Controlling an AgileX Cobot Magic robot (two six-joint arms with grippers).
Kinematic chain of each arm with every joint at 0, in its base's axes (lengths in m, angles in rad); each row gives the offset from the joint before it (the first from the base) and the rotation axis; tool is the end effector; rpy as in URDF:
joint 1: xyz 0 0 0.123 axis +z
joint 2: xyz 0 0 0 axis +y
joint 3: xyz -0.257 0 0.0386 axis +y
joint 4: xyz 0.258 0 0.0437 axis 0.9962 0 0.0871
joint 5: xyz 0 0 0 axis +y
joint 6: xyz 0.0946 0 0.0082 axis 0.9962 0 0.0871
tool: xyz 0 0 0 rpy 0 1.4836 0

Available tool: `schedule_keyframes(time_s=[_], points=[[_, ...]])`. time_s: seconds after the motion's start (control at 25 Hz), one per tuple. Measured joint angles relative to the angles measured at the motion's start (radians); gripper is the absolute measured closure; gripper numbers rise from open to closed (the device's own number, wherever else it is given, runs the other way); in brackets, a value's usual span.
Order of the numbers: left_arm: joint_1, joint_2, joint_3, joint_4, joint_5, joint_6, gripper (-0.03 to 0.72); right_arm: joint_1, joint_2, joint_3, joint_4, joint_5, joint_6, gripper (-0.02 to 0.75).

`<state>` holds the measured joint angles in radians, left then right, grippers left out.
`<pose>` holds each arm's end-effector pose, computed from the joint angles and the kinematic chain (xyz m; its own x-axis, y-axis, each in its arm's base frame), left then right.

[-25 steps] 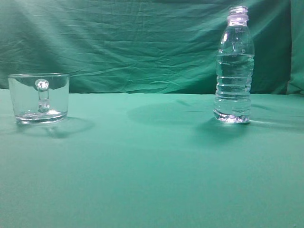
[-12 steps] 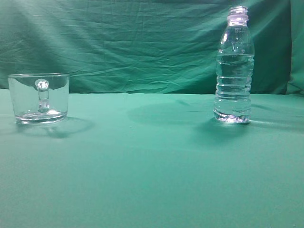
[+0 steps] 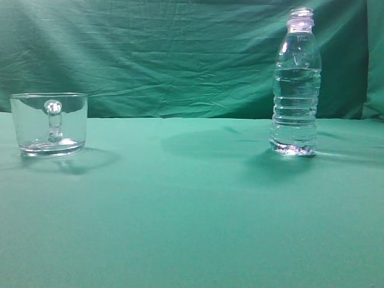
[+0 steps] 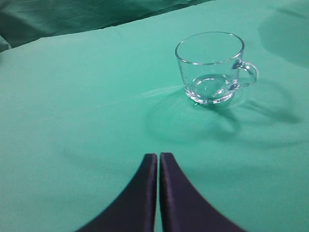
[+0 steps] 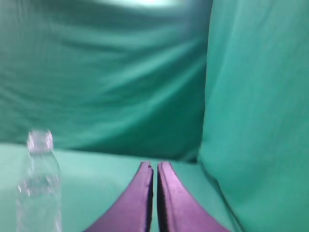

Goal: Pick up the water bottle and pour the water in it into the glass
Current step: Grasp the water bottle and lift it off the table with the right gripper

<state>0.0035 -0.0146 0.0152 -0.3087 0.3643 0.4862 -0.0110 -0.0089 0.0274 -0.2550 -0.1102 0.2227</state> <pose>0.0917 -0.0100 0.1769 -0.2342 0.1934 -0.9528 0.1497 0.9755 0.1612 0.0949 0.0016 0.2147 0.1749 -0.0327 -0.9840 -0.0109 0.9993 -0.0352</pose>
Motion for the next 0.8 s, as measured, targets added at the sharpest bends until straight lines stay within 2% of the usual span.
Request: schedule_keyframes(time_s=[0.16,0.24,0.48,0.6,0.8], points=[[0.000,0.000,0.000,0.000,0.000,0.000,0.688,0.000,0.000,0.000,-0.017,-0.201,0.160,0.738],[0.000,0.000,0.000,0.000,0.000,0.000,0.688,0.000,0.000,0.000,-0.067,-0.234,0.244,0.738],[0.000,0.000,0.000,0.000,0.000,0.000,0.688,0.000,0.138,-0.079,-0.469,-0.248,0.656,0.738],[0.000,0.000,0.000,0.000,0.000,0.000,0.688,0.000,0.244,-0.111,-0.639,-0.270,0.760,0.738],[0.000,0.000,0.000,0.000,0.000,0.000,0.688,0.009,0.282,-0.112,-0.705,-0.277,0.787,0.738]])
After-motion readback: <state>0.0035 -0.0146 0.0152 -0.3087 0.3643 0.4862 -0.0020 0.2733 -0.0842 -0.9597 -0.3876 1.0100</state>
